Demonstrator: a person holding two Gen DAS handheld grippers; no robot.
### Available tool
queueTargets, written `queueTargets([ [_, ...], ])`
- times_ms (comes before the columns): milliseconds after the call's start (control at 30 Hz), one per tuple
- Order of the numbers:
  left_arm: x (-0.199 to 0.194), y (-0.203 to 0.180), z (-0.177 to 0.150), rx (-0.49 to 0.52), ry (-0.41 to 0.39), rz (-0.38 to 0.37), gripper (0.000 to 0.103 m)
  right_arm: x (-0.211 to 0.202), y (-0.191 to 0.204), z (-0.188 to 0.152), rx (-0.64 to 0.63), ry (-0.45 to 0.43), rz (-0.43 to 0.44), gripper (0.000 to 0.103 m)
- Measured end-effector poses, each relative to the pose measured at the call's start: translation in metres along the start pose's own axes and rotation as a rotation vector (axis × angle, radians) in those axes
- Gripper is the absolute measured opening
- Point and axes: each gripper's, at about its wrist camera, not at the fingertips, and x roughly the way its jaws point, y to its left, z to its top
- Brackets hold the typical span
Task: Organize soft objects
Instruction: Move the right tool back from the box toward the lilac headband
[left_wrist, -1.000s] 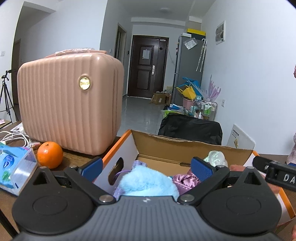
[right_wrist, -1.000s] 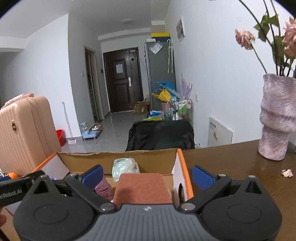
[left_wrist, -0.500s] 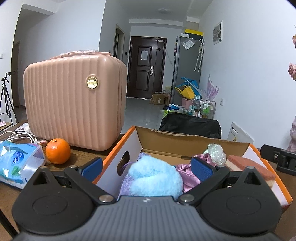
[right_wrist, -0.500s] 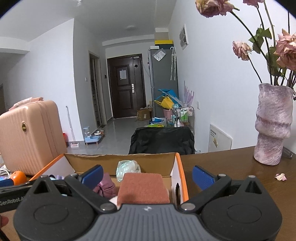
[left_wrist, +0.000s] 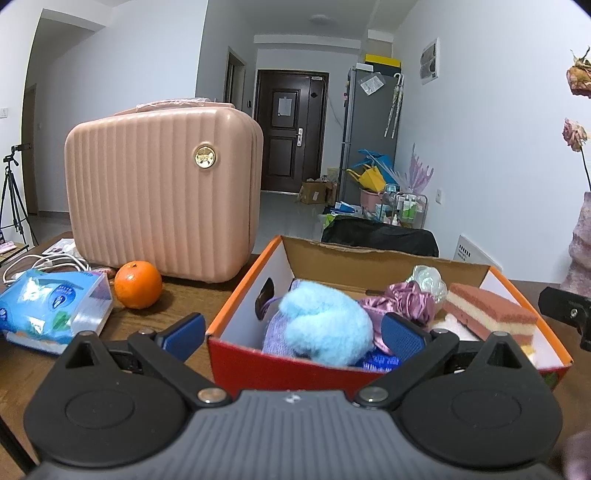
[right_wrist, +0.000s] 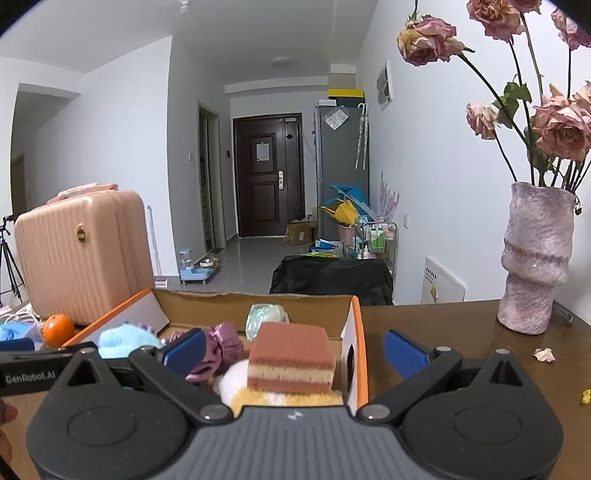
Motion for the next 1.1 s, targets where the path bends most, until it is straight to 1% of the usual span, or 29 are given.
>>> queueTargets([
  [533,-0.036,0.006,-0.024,0.029,0.031,-0.017,0.103,-0.040,-0.006,-0.028,-0.013,0.016,-0.001,0.103],
  [900,-0.064,0.001,-0.042,0.053,0.055,-0.040,0.103,-0.072,-0.002,-0.050,-0.031,0.034,0.015,0.103],
  [1100,-0.078,-0.003,-0.052,0.062,0.072,-0.049,0.103,-0.089,-0.010,-0.059,-0.031,0.044,0.012,0.103],
])
